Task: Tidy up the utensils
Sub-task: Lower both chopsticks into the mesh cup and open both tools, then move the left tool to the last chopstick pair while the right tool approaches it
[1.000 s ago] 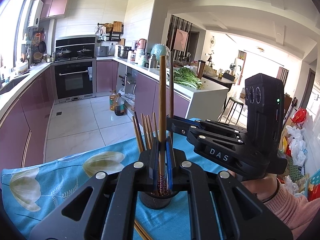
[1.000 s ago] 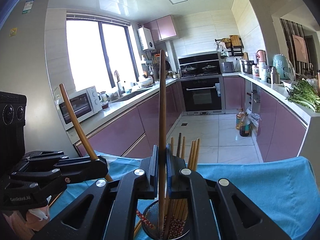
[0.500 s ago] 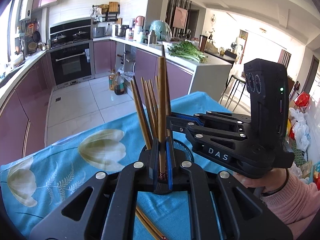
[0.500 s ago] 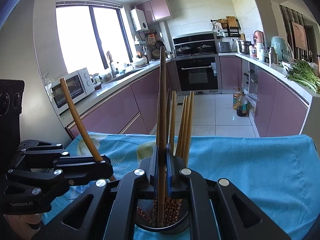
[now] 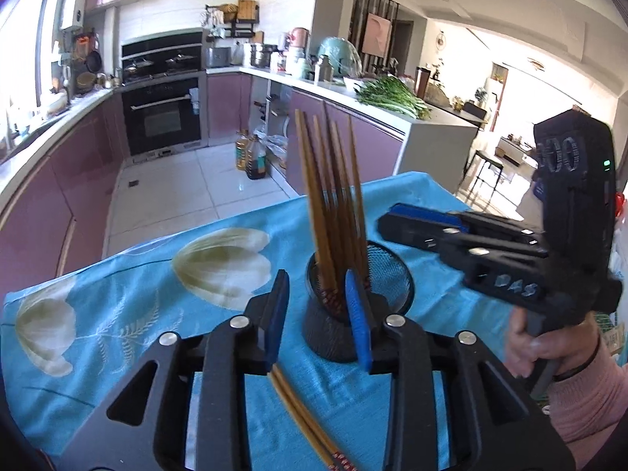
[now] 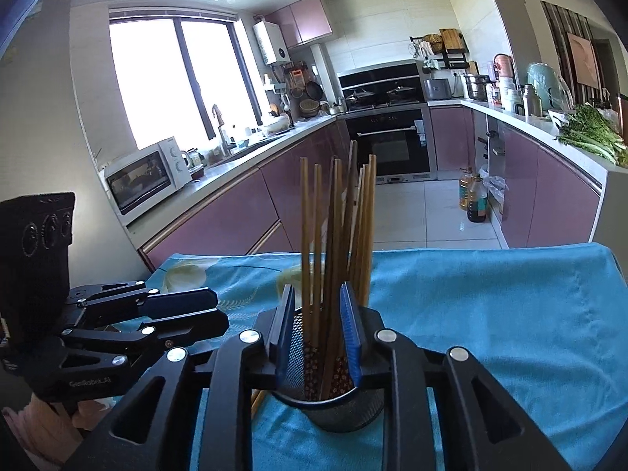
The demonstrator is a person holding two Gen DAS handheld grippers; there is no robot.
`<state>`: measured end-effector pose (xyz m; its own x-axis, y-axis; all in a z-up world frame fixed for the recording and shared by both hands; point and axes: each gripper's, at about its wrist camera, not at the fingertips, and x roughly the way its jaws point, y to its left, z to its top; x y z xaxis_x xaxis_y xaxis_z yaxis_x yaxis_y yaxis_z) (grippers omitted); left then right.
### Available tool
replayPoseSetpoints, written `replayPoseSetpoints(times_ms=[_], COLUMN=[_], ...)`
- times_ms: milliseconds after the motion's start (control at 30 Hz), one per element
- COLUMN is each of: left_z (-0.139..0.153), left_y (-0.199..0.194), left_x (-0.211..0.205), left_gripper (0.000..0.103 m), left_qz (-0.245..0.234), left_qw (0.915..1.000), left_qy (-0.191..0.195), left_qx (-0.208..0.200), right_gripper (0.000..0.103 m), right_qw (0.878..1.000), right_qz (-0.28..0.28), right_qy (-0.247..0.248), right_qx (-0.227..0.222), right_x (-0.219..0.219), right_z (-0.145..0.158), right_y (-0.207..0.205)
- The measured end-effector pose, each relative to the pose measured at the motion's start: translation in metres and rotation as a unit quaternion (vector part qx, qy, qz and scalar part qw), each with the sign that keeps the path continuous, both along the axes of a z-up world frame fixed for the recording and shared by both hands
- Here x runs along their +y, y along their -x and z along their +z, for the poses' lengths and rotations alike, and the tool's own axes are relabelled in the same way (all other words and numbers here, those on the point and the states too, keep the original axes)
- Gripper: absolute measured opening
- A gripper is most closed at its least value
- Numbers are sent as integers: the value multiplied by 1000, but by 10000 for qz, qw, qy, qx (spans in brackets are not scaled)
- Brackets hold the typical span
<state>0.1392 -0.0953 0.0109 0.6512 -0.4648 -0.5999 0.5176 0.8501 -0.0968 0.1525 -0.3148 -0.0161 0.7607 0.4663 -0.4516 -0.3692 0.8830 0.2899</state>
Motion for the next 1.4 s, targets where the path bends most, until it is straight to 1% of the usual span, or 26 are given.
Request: replayPoseSetpoints(times_ms=[33, 167, 267, 333, 433, 533, 700, 933, 1133, 1200, 1300, 1400], left_z=[-2, -16, -32, -43, -62, -78, -96, -106, -106, -108, -109, -111], left_y=[6, 19, 24, 24, 26, 28, 30, 30, 28, 29, 29, 29], left_x=[6, 31, 48, 58, 67, 72, 75, 76, 74, 73, 70, 66], left_gripper=[32, 36, 36, 36, 36, 36, 36, 36, 36, 36, 36, 36], left_qz=[68, 354, 603, 680, 800, 871, 839, 807, 746, 727, 677, 600], left_qw=[10000, 9994, 9980, 9970, 9953, 9938, 9930, 9924, 9927, 9927, 9928, 9931], left_qy=[-11, 2, 32, 97, 68, 2, 11, 84, 88, 99, 85, 48], left_qx=[-64, -23, 167, 345, 543, 690, 831, 929, 941, 955, 984, 1010], right_gripper=[29, 34, 35, 35, 35, 34, 30, 27, 26, 26, 23, 21], right_qw=[9999, 9981, 9945, 9915, 9868, 9838, 9820, 9818, 9808, 9807, 9805, 9803], right_qz=[101, 613, 919, 1034, 1129, 1100, 1017, 870, 796, 780, 725, 654], right_qy=[-14, 90, 243, 340, 396, 426, 529, 757, 938, 922, 926, 830], right_qx=[-32, 54, 432, 706, 1094, 1348, 1502, 1511, 1512, 1539, 1573, 1670], right_x=[1, 16, 40, 52, 69, 78, 86, 87, 93, 93, 89, 80], right_z=[1, -4, -28, -47, -71, -85, -93, -98, -98, -99, -98, -99], right_y=[6, 27, 35, 36, 35, 31, 30, 38, 38, 36, 36, 36])
